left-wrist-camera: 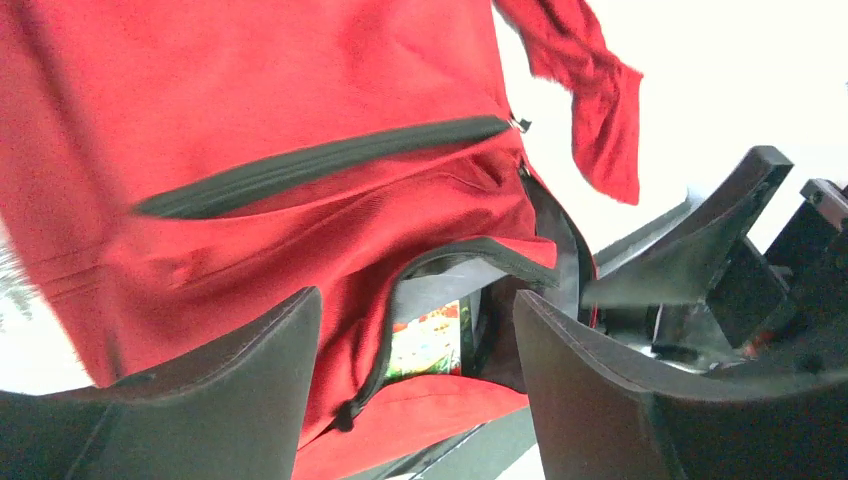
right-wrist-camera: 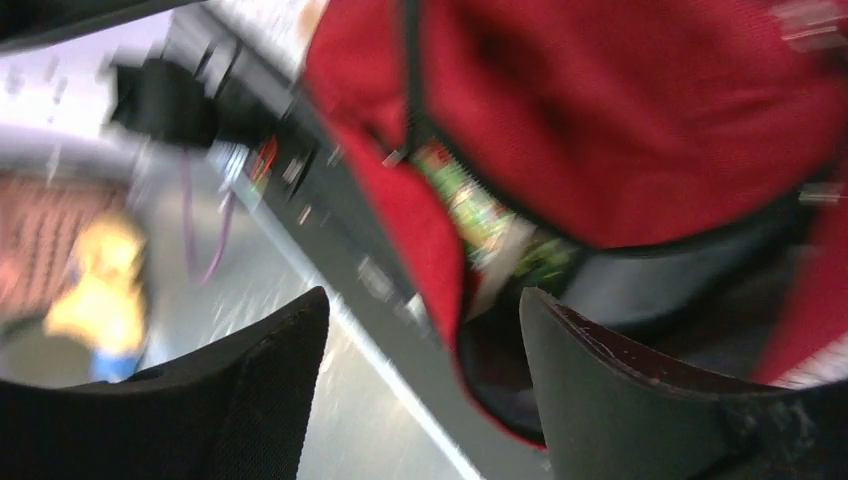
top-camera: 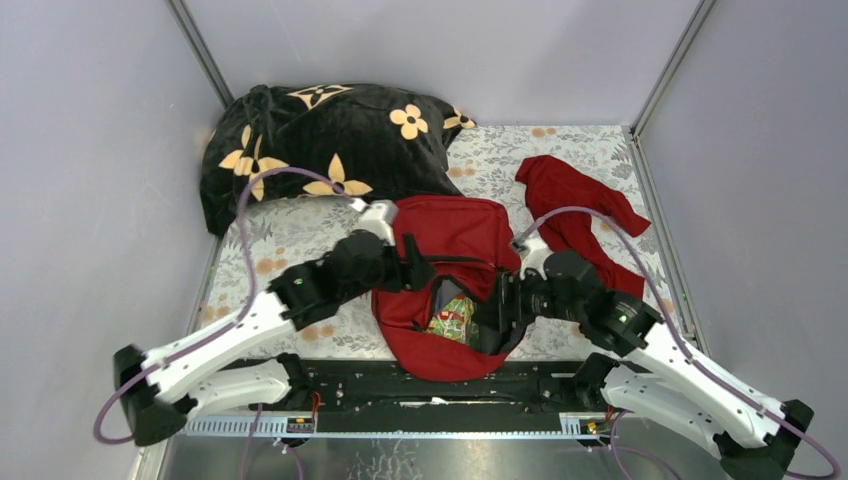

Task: Pack the student bag
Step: Zip the student bag at the center of the board.

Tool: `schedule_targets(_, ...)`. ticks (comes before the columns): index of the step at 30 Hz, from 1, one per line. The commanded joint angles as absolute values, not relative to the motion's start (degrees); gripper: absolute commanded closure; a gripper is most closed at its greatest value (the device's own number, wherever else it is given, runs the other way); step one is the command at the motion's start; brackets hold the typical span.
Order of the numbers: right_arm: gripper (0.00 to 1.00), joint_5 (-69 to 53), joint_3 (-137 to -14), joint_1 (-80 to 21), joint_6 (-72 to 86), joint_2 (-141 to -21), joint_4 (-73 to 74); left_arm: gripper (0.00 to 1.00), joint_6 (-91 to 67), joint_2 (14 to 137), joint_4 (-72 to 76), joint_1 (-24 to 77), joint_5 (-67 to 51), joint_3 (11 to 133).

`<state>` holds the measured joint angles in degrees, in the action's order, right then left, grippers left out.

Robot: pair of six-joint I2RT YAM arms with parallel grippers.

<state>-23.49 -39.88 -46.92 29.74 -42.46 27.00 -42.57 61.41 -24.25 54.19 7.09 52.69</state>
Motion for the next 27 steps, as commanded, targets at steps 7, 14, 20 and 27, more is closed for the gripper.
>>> schedule_targets(7, 0.26, 13.0, -34.9, -47.1, 40.6, -48.6, 25.8, 0.19, -57.6, 48.2, -39.8, 46.8, 12.1, 39.2)
schedule_targets(14, 0.47, 9.1, -33.6, -39.5, 33.5, -63.8, 7.5, 0.41, -60.6, 51.1, -17.8, 46.5, -1.3, 25.0)
schedule_targets(20, 0.47, 4.7, -41.8, -31.9, 27.1, -75.6, 0.5, 0.76, -57.4, 57.6, -14.8, 45.6, 1.5, 28.6)
schedule_targets(27, 0.44, 2.8, -55.1, -29.9, 21.8, -79.2, 9.0, 0.69, -50.9, 62.4, -16.1, 44.2, 4.0, 39.0)
